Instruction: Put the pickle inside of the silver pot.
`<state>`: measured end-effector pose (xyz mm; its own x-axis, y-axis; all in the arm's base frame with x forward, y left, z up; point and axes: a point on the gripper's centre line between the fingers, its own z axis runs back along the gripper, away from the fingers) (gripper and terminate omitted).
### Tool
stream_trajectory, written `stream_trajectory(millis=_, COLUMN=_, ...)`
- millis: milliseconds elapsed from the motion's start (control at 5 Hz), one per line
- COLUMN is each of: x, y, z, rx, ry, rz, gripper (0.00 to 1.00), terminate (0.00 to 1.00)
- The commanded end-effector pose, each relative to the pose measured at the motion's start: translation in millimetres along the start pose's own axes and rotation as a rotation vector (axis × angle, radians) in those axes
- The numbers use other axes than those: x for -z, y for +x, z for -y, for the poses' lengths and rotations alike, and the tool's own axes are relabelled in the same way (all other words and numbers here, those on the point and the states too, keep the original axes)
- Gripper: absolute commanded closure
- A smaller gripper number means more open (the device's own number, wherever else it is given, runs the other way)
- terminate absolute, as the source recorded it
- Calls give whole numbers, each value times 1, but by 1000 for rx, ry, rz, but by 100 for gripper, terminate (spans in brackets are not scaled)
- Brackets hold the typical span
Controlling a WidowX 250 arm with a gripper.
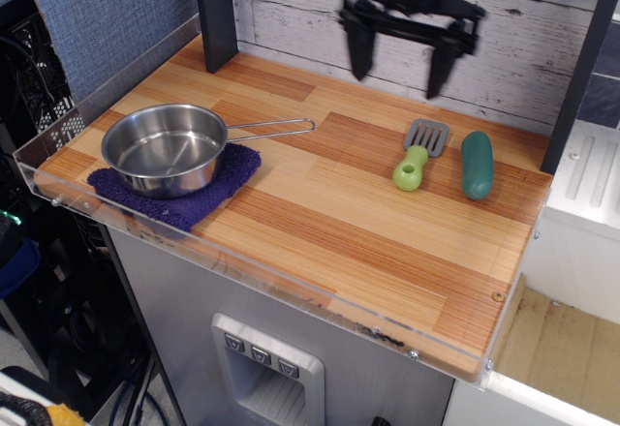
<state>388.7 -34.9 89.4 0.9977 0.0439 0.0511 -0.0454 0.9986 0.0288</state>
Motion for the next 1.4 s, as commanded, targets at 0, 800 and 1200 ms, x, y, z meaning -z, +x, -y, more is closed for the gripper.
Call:
stream_trajectory(millis=0, x=6, y=25, z=49, rx=22, ry=-14, rz=42, gripper=0, terminate=0)
stream_trajectory(millis=800, x=61, y=-8, z=63, rx=-50, ry=51, rz=-56, gripper=0, terminate=0)
stream_trajectory(millis=1200, x=71, y=-11, z=69, rx=-25, ry=71, rz=-36, gripper=100, terminate=0)
